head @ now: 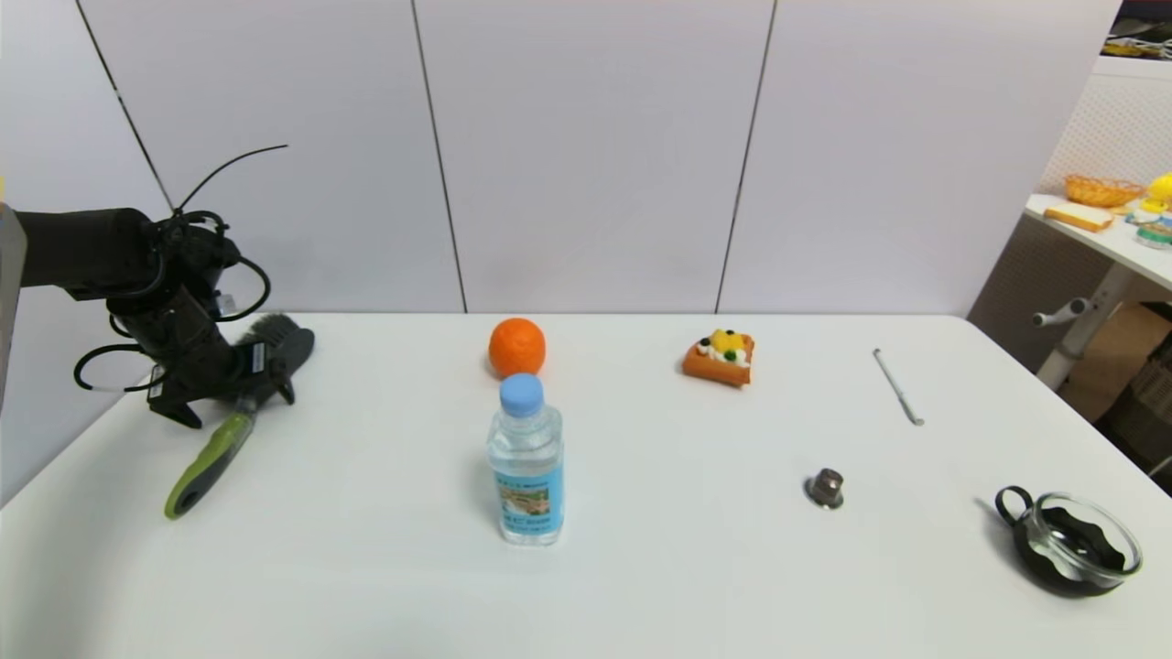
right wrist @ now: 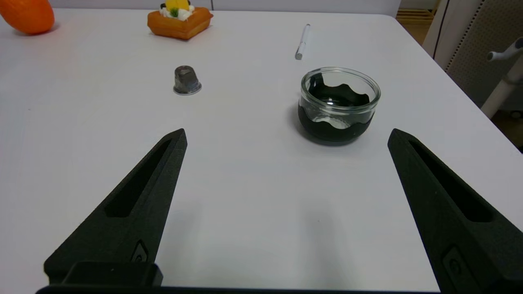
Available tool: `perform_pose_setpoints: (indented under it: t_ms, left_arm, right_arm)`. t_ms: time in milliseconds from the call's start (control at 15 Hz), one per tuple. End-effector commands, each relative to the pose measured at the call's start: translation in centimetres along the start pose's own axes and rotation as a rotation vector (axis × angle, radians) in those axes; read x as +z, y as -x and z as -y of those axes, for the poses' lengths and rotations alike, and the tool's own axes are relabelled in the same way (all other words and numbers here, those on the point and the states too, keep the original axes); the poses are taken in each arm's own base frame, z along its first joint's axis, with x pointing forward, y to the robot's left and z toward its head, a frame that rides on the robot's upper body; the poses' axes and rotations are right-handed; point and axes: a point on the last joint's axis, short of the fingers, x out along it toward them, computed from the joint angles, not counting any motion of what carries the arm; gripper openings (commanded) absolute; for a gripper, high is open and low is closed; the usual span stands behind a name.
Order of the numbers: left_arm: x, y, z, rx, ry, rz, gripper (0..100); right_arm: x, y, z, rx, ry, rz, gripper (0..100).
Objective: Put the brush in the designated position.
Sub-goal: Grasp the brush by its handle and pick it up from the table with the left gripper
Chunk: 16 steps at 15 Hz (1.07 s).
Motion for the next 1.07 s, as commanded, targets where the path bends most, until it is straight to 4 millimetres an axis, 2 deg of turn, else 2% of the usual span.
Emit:
perform_pose_setpoints:
  t_ms: [67, 1067]
  left_arm:
    - [-0.09, 0.12, 0.10, -0.008, -0.001, -0.005, 100]
    - [0.11, 1.12, 0.48, -0.017, 0.000, 0.018, 100]
  right_arm:
    - [-0.04, -0.02, 0.00, 0.001, 0.000, -0.003, 100]
    - [-0.05, -0.01, 0.00, 0.001, 0.000, -0.002, 100]
